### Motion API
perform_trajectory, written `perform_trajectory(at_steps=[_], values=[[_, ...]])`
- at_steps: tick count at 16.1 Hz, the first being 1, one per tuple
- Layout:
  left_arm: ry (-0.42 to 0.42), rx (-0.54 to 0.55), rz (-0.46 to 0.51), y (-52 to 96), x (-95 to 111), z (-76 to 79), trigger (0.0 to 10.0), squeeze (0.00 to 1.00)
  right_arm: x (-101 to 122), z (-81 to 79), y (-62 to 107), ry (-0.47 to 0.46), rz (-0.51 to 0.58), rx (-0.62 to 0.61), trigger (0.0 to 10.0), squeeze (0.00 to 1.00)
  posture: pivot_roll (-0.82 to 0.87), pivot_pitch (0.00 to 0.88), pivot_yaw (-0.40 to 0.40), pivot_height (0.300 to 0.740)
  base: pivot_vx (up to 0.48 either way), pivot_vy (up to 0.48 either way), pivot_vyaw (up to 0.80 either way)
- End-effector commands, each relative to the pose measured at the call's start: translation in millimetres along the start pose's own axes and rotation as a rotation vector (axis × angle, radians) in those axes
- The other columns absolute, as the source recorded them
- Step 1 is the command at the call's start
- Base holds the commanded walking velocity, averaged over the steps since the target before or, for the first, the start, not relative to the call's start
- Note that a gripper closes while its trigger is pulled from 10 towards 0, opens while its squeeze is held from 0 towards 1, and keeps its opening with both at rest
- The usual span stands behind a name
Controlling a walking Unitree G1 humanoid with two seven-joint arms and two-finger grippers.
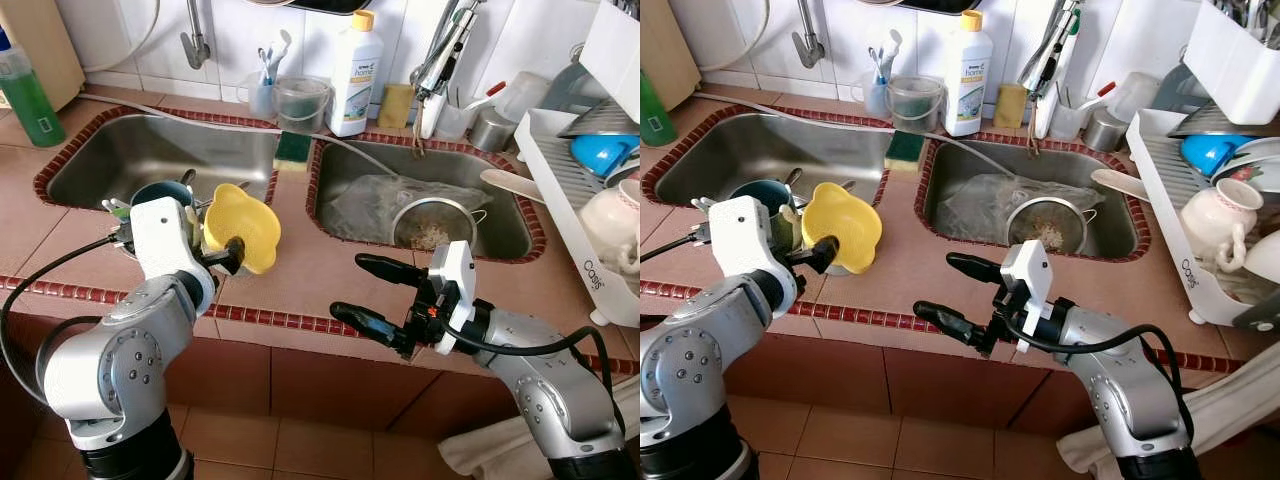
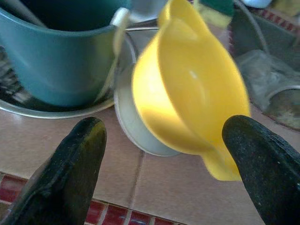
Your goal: Kitchen organization
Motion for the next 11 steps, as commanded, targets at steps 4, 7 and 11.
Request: perform_trajectory(at_steps=[4,7,11], values=[[0.053,-0.064,0.020,1.8,4.2,6.6,10.0,0.00,3.5,0.2,0.0,0.028,-0.005,0.007,10.0,0.00,-0.10,0.072,-0.053,0.740,0.000,0.000,0.00],[0.067,-0.019,0.007,-2.8,1.2,10.3,10.0,0.00,4.4,0.6,-1.4,0.027,-0.002,0.005,10.0,0.00,-0.10,0.076,-0.053,0.740,0.000,0.000,0.00],[0.045,-0.007,0.004,-6.6,-5.2,18.6,10.0,0.00,5.5,0.7,-3.0,0.024,0.003,0.001,10.0,0.00,-0.11,0.081,-0.050,0.740,0.000,0.000,0.00]])
Point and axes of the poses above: a point about 5 cm out from each wrist's last joint towards the gripper, its own y axis pointing back from the gripper into the wrist, its own x axis along the axis of the wrist's last joint, z = x × y, the point moved 1 cm from there along -y, pointing out of the wrist towards the gripper, and after that the axes turned 10 degrees about y, right-handed, at the moved point
